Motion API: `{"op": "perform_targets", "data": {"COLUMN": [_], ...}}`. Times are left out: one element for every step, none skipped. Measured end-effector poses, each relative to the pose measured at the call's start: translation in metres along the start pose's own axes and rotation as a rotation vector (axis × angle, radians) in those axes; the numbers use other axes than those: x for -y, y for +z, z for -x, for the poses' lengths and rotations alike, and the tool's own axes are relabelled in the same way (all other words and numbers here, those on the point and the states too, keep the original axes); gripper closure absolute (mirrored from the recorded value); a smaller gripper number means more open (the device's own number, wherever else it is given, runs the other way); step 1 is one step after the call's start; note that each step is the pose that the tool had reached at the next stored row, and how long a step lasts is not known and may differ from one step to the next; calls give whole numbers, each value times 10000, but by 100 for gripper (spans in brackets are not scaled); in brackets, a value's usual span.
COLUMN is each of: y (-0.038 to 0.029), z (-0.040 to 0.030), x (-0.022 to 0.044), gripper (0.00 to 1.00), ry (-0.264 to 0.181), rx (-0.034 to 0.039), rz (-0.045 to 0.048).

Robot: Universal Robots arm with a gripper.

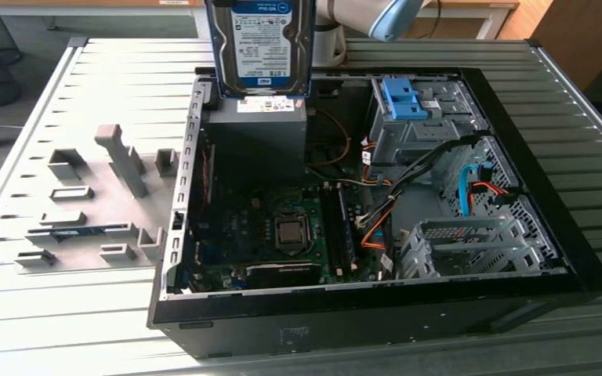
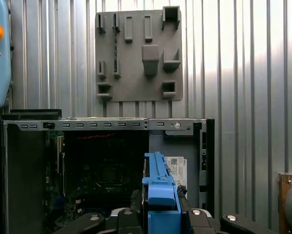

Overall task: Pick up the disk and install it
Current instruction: 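Pick up the disk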

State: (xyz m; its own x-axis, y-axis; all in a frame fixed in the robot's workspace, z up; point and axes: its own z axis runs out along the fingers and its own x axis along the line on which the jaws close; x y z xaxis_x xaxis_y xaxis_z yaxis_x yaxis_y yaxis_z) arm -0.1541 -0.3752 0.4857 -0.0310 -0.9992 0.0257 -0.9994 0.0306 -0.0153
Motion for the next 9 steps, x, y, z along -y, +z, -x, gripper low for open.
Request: {"op": "perform_targets", "data": {"y": [0, 0, 0, 0, 0, 0, 0, 0, 0], "z": [0, 0, 1, 1, 1, 1, 1, 0, 0], "x": [0, 1, 2, 2, 2, 2, 2, 2, 2], "gripper": [64, 64, 64, 64, 64, 64, 64, 64, 64], "ry": [1, 2, 1, 0, 1, 0, 0, 0, 0], "rx": [0, 1, 0, 0, 0, 0, 0, 0, 0], "rz": [0, 0, 1, 0, 0, 0, 1, 0, 0]}}
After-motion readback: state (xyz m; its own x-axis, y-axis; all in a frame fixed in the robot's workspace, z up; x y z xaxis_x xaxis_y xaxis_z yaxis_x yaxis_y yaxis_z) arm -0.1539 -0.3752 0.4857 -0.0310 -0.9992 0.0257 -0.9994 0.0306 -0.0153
